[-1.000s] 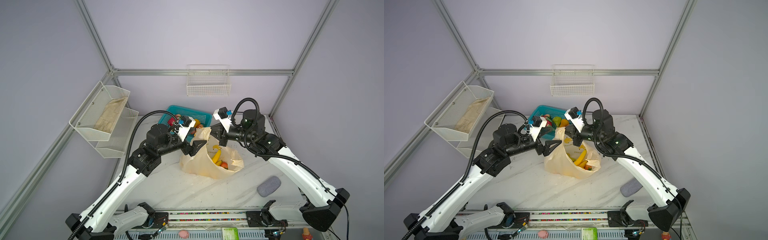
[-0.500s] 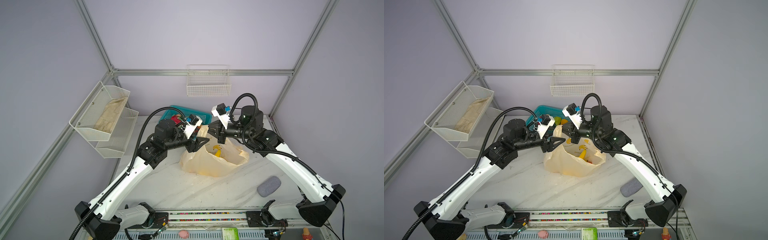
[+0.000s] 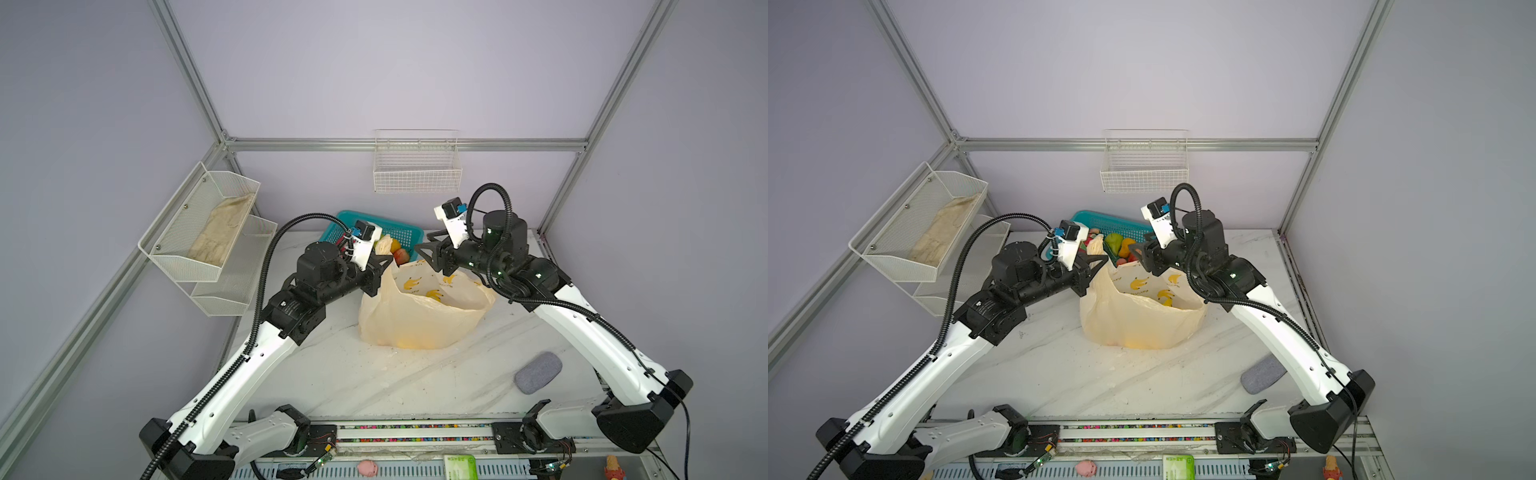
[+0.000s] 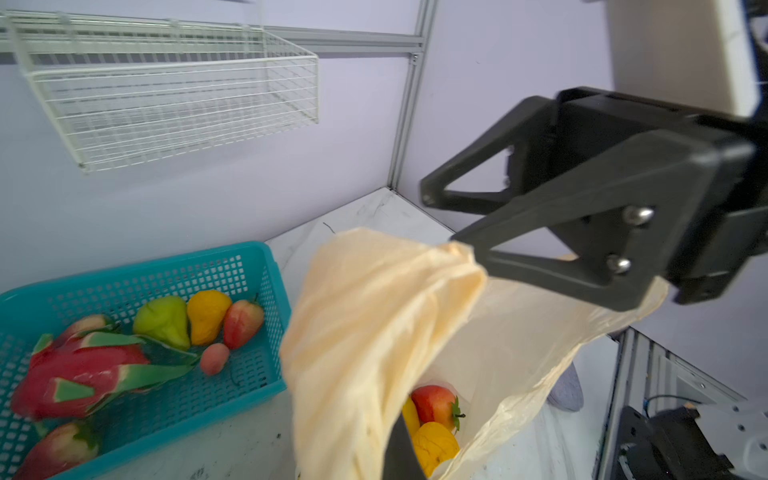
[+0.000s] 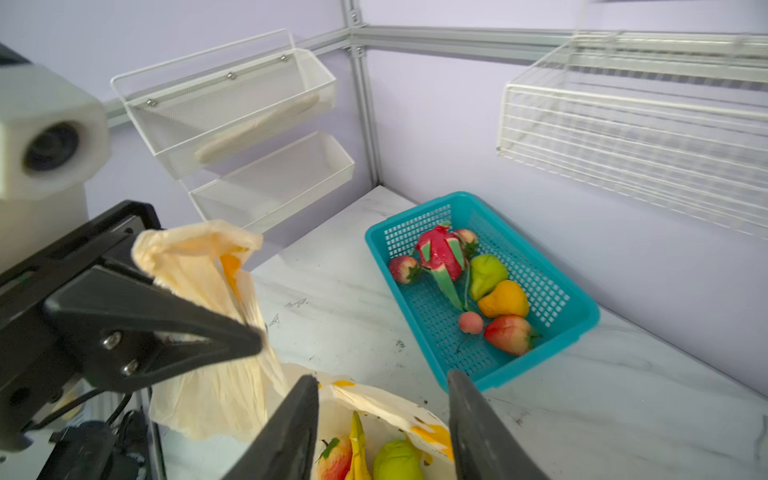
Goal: Place the fake fruits into the plastic bag and tie a complex knot
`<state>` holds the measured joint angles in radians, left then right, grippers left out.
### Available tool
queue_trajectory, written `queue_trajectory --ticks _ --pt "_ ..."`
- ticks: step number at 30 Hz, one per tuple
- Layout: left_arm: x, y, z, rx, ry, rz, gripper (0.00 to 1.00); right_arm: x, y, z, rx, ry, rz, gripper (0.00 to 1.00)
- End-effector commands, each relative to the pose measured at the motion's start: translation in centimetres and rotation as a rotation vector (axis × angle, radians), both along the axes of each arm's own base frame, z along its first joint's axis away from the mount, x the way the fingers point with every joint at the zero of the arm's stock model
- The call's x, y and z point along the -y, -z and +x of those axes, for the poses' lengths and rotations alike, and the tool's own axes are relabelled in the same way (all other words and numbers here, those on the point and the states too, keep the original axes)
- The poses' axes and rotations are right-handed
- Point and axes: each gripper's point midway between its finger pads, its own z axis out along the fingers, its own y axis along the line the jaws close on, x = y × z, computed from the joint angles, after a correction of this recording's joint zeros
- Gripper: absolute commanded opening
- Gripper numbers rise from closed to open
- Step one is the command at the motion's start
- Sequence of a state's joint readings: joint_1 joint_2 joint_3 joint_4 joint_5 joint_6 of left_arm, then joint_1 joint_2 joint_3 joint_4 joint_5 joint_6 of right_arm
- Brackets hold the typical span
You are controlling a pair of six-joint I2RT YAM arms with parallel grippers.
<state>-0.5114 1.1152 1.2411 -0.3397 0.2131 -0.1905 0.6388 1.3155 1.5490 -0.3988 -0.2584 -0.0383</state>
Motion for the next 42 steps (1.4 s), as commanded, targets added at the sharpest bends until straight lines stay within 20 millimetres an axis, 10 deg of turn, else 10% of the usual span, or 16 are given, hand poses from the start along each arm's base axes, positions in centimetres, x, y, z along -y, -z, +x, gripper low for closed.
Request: queue_trajectory --ticks 1,10,19,27,34,42 --pt "-2.6 -0.1 1.4 -0.028 -0.142 -0.09 0.0 3.3 -1.1 -1.6 0.032 0.089 -0.034 0.57" --pt "-3.9 1.0 2.0 -0.06 -0.205 -0.093 0.0 3.6 0.2 -6.2 -0.021 -0.052 -0.03 0.75" --pt "-3.9 0.7 1.7 -0.055 -0.196 -0.091 0.0 5.8 3.6 -5.9 -0.042 0.051 -0.103 0.77" --pt "-3.9 0.3 1.3 -0.045 -0.183 -0.1 0.0 6.7 1.6 -3.6 0.046 0.179 -0.037 0.3" --pt "-3.3 -1.9 0.0 0.023 -0.074 -0.173 0.0 9.7 -4.5 -0.9 0.152 0.428 0.078 0.01" --pt "-2.6 -3.9 0.3 0.053 0.055 -0.232 0.0 10.5 -6.3 -0.3 0.181 0.486 0.123 0.0"
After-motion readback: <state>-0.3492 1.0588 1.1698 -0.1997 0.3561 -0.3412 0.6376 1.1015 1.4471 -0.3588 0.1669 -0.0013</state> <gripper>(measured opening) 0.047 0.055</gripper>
